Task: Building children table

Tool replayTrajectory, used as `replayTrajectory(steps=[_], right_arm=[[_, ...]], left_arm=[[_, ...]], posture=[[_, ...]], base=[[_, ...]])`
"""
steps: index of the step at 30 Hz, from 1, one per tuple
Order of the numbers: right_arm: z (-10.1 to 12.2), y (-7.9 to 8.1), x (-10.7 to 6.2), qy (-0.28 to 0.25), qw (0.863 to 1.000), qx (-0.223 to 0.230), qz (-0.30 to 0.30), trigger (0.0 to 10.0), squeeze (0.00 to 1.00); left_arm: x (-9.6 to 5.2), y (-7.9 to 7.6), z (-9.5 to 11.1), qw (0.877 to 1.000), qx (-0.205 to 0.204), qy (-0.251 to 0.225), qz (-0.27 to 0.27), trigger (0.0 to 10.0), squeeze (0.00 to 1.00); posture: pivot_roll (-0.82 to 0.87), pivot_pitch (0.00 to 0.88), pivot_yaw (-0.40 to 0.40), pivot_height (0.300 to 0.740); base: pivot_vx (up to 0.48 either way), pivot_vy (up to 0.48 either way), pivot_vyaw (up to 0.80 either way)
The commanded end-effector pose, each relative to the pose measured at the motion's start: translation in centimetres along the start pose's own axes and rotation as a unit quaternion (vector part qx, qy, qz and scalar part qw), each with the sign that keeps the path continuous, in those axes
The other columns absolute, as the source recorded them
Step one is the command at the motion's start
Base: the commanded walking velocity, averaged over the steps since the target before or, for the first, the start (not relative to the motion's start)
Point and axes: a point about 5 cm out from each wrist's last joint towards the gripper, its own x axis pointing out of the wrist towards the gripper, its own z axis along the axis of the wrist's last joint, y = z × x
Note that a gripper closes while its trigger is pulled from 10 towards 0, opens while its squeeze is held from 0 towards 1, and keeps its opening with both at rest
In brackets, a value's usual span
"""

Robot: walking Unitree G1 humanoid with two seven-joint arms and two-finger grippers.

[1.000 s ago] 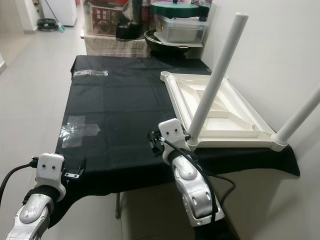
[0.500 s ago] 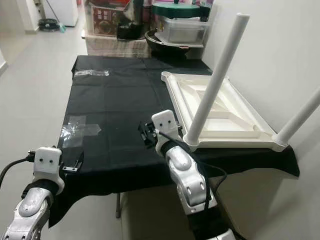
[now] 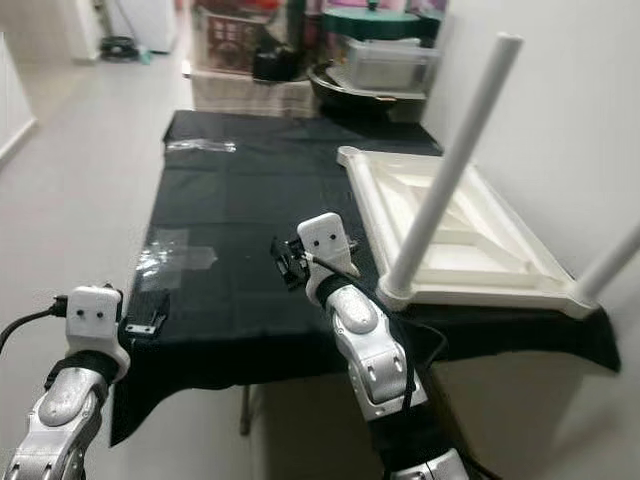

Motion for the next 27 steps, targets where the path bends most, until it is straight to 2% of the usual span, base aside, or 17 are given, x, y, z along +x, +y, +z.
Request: replayTrajectory(steps=[1,11,27], right_arm=[[-0.2,-0.2,0.2,0.002,1.0,0.001,-0.01,10.0,0.0],[-0.7,-1.2,0.8,0.02,0.999,0.002,-0.047,10.0,0.0],[-0.9,-1.6,0.9,0.016,0.999,-0.003,-0.047,10.0,0.0]], left_arm=[[0.1,0.0,0.2,1.0,-0.002,-0.004,0.002,10.0,0.0],[0.0,-0.2,0.1,1.0,-0.004,-0.004,-0.001,10.0,0.0],[0.2,-0.6,0.1,1.0,-0.002,-0.007,-0.012,10.0,0.0]], posture=[[0.03,0.0,-0.09,0.74],[0.03,0.0,-0.094,0.74],[0.02,0.0,-0.084,0.74]], base=[[0.255,0.0,0.0],[0.301,0.0,0.0],[0.309,0.0,0.0]])
